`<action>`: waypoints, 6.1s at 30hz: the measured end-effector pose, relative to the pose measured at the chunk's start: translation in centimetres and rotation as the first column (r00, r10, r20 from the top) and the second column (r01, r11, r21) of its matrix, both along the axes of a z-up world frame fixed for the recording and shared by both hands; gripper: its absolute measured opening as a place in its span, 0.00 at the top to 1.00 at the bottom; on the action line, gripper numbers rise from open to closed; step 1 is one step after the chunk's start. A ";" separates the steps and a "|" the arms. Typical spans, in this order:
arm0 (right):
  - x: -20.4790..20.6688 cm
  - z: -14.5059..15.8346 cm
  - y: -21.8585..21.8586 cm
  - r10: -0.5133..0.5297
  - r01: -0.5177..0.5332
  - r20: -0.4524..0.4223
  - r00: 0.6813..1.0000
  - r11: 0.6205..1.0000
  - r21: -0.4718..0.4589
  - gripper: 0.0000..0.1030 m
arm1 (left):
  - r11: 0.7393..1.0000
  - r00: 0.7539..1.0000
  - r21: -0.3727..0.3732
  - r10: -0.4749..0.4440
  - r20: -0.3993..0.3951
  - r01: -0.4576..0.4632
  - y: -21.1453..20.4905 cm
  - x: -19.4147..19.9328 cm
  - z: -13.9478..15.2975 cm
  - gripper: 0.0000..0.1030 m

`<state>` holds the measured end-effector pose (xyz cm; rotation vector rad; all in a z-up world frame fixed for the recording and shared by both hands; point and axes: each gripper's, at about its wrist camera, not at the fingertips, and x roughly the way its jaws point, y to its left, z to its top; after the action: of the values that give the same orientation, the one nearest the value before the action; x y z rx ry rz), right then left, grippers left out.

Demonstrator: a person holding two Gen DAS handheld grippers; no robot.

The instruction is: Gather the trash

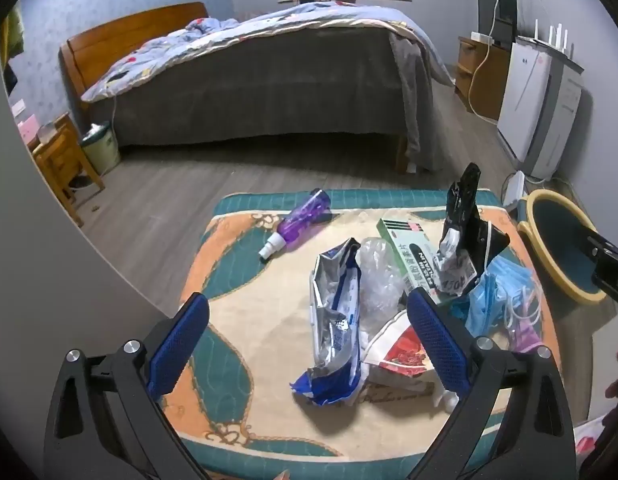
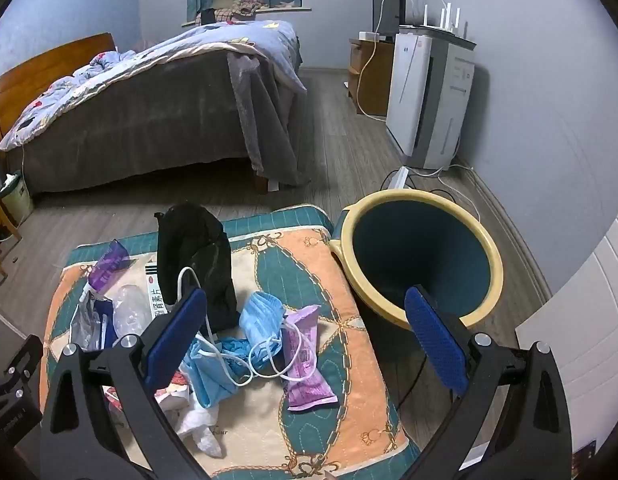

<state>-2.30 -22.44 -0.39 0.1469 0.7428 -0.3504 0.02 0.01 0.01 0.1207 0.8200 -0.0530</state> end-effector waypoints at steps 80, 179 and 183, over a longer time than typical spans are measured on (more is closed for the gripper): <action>0.7 -1.8 0.7 -0.030 0.027 -0.081 0.996 0.999 -0.036 0.05 | 0.997 0.999 0.058 -0.044 0.009 0.044 0.0 0.7 -0.8 0.05; 14.0 -0.7 -3.4 0.240 -0.220 0.025 0.970 0.837 0.500 0.84 | 0.964 0.962 0.078 -0.242 -0.125 0.253 0.3 18.6 -7.5 0.67; 12.4 0.5 -4.0 0.239 -0.233 0.053 0.970 0.835 0.499 0.84 | 0.958 0.958 0.068 -0.275 -0.076 0.280 -0.6 16.4 -5.0 0.67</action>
<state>10.06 -26.42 0.14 0.5439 0.8428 0.0893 16.45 -0.61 -5.01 0.3092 0.8668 -0.2918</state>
